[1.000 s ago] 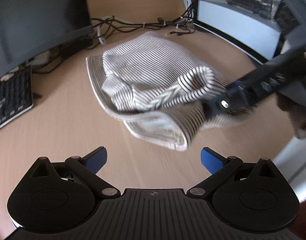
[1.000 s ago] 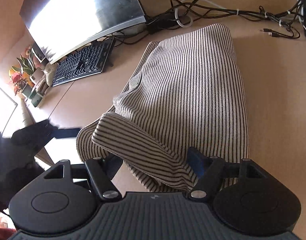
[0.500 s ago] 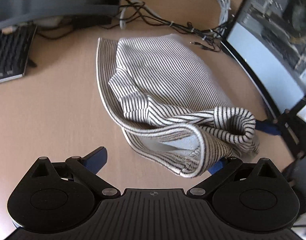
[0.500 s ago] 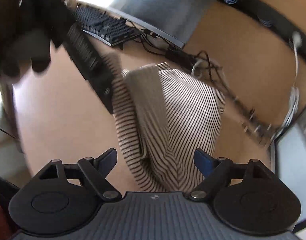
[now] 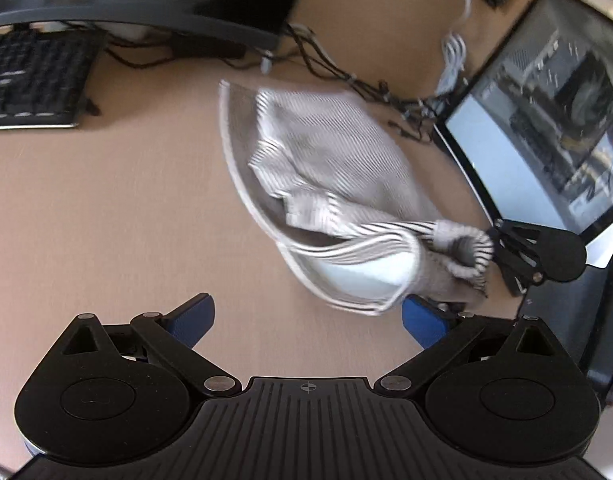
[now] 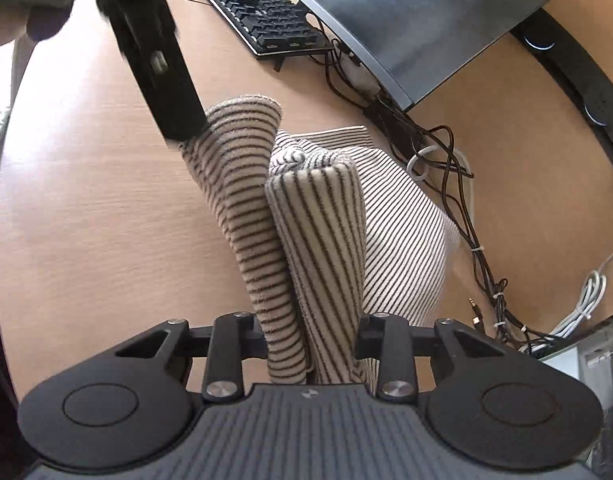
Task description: Fold clothes
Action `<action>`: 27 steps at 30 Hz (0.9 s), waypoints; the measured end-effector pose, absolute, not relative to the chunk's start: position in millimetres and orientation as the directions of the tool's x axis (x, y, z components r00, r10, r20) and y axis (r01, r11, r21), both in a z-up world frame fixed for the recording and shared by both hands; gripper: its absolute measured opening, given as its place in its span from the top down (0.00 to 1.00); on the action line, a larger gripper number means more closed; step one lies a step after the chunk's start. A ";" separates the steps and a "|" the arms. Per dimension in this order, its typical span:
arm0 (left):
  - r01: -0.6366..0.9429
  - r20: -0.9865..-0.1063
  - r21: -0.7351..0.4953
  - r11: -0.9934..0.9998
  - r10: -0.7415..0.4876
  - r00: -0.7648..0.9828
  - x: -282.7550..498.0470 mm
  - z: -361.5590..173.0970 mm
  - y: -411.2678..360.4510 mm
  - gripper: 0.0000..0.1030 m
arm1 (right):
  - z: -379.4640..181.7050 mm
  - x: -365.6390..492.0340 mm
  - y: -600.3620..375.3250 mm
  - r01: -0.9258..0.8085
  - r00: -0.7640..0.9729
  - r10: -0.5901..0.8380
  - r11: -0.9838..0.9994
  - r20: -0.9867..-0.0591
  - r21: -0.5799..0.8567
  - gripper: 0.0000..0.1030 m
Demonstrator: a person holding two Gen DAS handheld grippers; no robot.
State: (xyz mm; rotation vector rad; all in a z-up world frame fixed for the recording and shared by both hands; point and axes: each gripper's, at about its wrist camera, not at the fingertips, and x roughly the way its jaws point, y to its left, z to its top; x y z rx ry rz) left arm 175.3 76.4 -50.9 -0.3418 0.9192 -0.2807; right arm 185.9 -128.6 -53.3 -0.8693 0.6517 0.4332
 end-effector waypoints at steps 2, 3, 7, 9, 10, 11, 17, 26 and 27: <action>0.060 -0.721 -0.395 0.917 -0.350 0.599 175.0 -47.8 90.9 0.01 | -46.4 186.4 -130.5 -0.612 0.708 0.089 0.573 -0.701 -0.546 0.69; 0.045 -0.719 -0.389 0.920 -0.334 0.610 175.4 -46.1 97.0 0.01 | -44.8 185.3 -129.7 -0.621 0.699 0.088 0.567 -0.710 -0.541 0.69; 0.021 -0.699 -0.385 0.923 -0.306 0.646 176.2 -40.0 111.4 0.01 | -47.5 176.3 -124.3 -0.658 0.672 0.084 0.523 -0.736 -0.541 0.70; 0.035 -0.688 -0.379 0.925 -0.306 0.658 176.0 -38.0 111.3 0.04 | -45.8 172.1 -124.5 -0.671 0.651 0.090 0.531 -0.753 -0.517 0.71; 0.046 -0.688 -0.372 0.927 -0.308 0.658 176.8 -37.7 109.2 0.08 | -44.9 169.9 -124.7 -0.678 0.641 0.093 0.535 -0.762 -0.505 0.71; 0.057 -0.688 -0.365 0.929 -0.310 0.656 178.0 -37.5 106.8 0.19 | -42.7 167.0 -125.5 -0.685 0.632 0.094 0.532 -0.770 -0.497 0.71; 0.200 -0.639 -0.405 0.892 -0.432 0.637 191.7 -40.4 80.2 0.31 | -7.2 132.6 -131.5 -0.762 0.545 0.117 0.483 -0.830 -0.431 0.72; 0.435 -0.736 -0.327 0.839 -0.515 0.439 244.3 -91.2 27.5 0.45 | 66.0 120.3 -113.4 -0.919 0.365 0.078 0.190 -0.928 -0.346 0.72; 0.458 -0.733 -0.321 0.829 -0.524 0.434 244.3 -92.5 27.7 0.44 | 67.0 134.5 -109.9 -0.925 0.358 0.070 0.161 -0.931 -0.344 0.71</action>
